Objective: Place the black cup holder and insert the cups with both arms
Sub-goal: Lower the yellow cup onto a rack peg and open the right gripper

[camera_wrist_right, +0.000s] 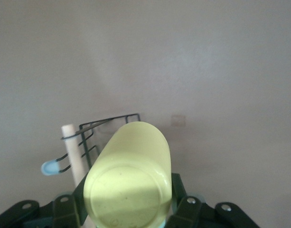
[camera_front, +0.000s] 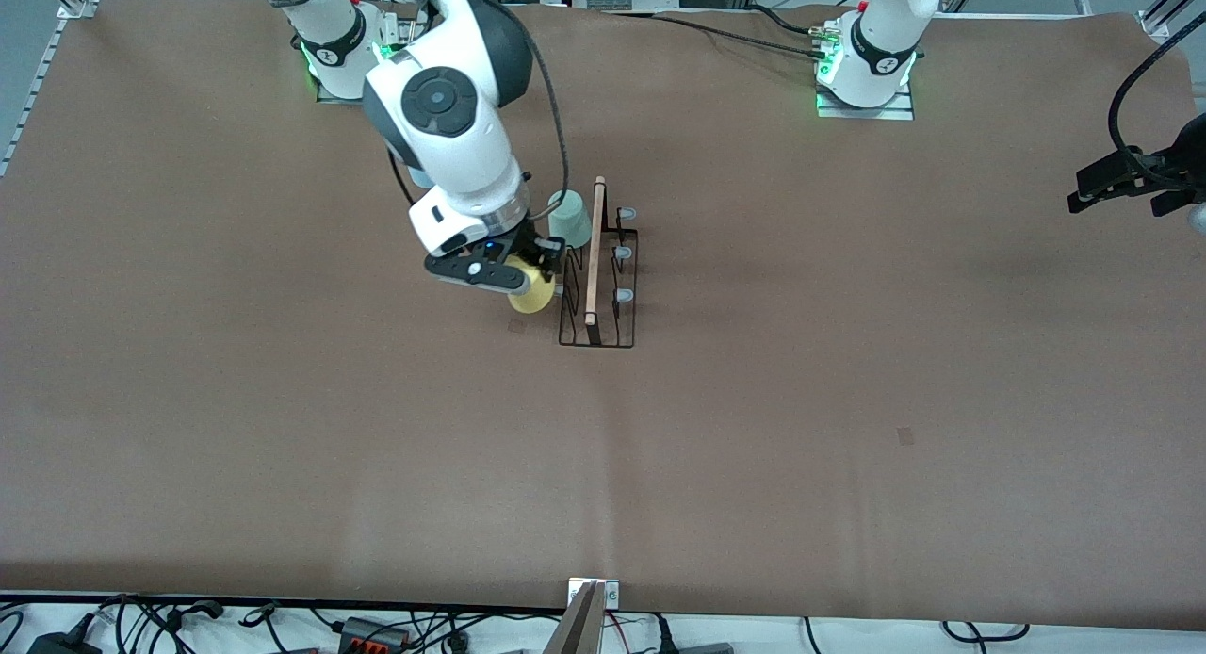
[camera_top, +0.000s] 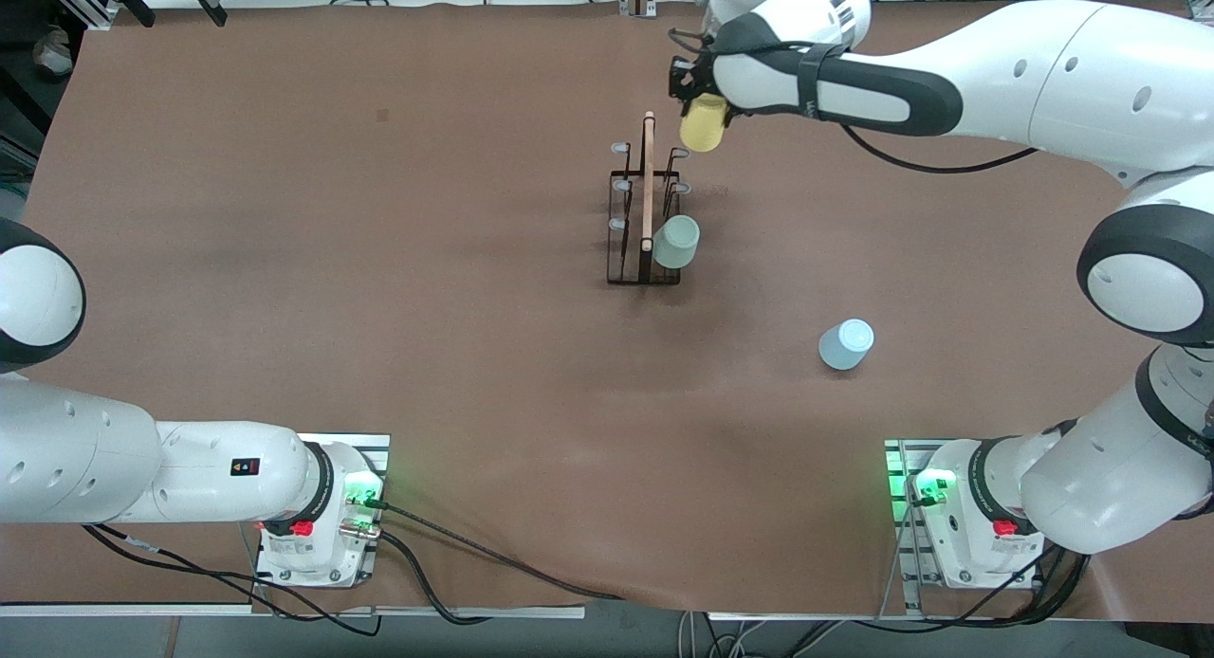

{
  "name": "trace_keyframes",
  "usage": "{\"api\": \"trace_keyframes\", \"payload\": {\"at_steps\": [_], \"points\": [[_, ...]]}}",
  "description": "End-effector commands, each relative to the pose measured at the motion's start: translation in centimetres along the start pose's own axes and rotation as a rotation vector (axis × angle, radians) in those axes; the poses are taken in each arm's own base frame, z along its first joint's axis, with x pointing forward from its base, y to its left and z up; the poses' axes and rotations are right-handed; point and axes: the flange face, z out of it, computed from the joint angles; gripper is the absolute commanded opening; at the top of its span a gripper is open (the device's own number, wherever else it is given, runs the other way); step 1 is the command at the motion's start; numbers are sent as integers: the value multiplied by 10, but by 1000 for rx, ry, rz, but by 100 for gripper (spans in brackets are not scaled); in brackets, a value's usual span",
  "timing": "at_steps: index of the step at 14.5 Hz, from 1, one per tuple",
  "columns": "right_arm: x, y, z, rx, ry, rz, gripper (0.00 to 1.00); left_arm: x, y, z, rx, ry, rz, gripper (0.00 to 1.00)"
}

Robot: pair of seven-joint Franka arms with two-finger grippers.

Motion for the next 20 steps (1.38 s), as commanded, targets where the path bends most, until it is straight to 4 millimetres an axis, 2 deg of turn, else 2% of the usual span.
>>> {"api": "trace_keyframes", "payload": {"at_steps": [1, 3, 6, 10, 11, 12, 13, 14, 17, 19, 20], "points": [[0, -9, 6, -6, 20, 27, 14, 1, 0, -3, -21, 12, 2, 100], [-2, -12, 28, -25, 24, 9, 15, 1, -1, -3, -21, 12, 1, 100], [-2, -16, 46, -22, 44, -10, 15, 1, 0, -3, -21, 11, 1, 100], [-2, -19, 51, -4, 42, 7, 16, 1, 0, -3, -21, 11, 1, 100], [-1, -20, 55, 3, 43, 9, 23, 1, -1, -3, -21, 12, -1, 100], [-2, -22, 60, 15, 44, 14, 44, 1, -1, -3, -21, 12, -1, 100], [-6, -27, 69, 29, 42, 20, 94, 1, -1, -3, -21, 12, -1, 100], [-7, -30, 74, 45, 48, 37, 100, 1, -1, -3, -21, 12, -1, 100], [0, -26, 68, 49, 59, 20, 100, 1, -1, -3, -21, 12, -1, 100], [16, -13, 40, 49, 79, 23, 100, 1, -1, -3, -21, 10, 1, 100], [30, 3, 18, 35, 88, 15, 100, 1, -1, -3, -21, 10, 1, 100]]}}
